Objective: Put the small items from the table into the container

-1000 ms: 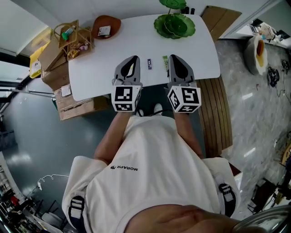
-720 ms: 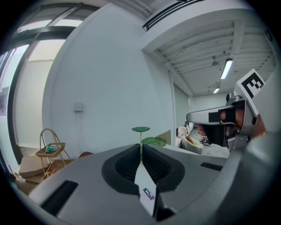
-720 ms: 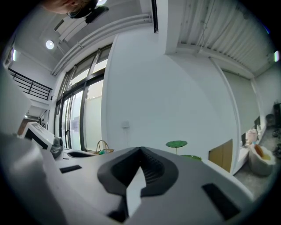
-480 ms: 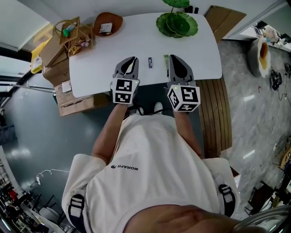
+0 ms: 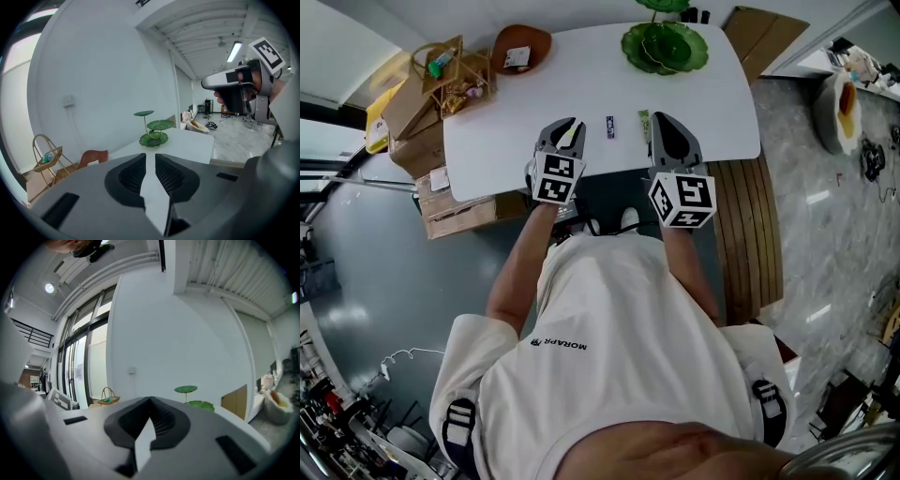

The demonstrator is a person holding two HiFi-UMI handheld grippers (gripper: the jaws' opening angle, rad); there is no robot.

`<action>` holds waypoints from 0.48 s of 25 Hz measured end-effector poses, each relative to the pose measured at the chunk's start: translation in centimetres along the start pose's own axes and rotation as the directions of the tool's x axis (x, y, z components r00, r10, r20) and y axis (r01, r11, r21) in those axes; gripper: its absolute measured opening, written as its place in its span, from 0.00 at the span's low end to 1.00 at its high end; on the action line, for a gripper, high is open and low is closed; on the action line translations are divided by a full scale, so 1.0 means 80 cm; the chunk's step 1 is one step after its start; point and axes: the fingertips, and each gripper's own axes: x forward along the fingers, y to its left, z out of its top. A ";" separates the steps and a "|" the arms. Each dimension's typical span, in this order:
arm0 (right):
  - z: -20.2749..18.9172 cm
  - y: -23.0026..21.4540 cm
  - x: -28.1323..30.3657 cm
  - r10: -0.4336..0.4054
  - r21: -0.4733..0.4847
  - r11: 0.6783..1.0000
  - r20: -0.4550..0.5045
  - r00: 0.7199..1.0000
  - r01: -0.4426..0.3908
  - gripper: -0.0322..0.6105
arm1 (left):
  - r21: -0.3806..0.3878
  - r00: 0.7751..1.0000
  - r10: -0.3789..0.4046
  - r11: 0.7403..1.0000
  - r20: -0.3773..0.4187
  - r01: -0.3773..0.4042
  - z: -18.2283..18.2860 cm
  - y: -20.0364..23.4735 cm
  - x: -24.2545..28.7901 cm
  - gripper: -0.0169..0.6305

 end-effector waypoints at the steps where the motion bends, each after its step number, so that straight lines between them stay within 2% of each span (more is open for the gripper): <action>1: 0.000 -0.002 0.000 -0.004 0.002 1.000 -0.001 1.000 0.004 0.06 | 0.017 1.000 -0.005 1.000 -0.025 0.006 -0.007 0.000 0.004 0.10; 7: -0.007 -0.001 0.001 -0.005 0.002 1.000 -0.008 1.000 0.005 0.06 | 0.175 0.976 -0.073 0.978 -0.205 0.110 -0.065 -0.004 0.031 0.15; 12: -0.009 -0.011 0.002 -0.019 0.005 1.000 -0.013 1.000 0.019 0.06 | 0.299 0.952 -0.093 0.937 -0.292 0.183 -0.096 -0.007 0.048 0.16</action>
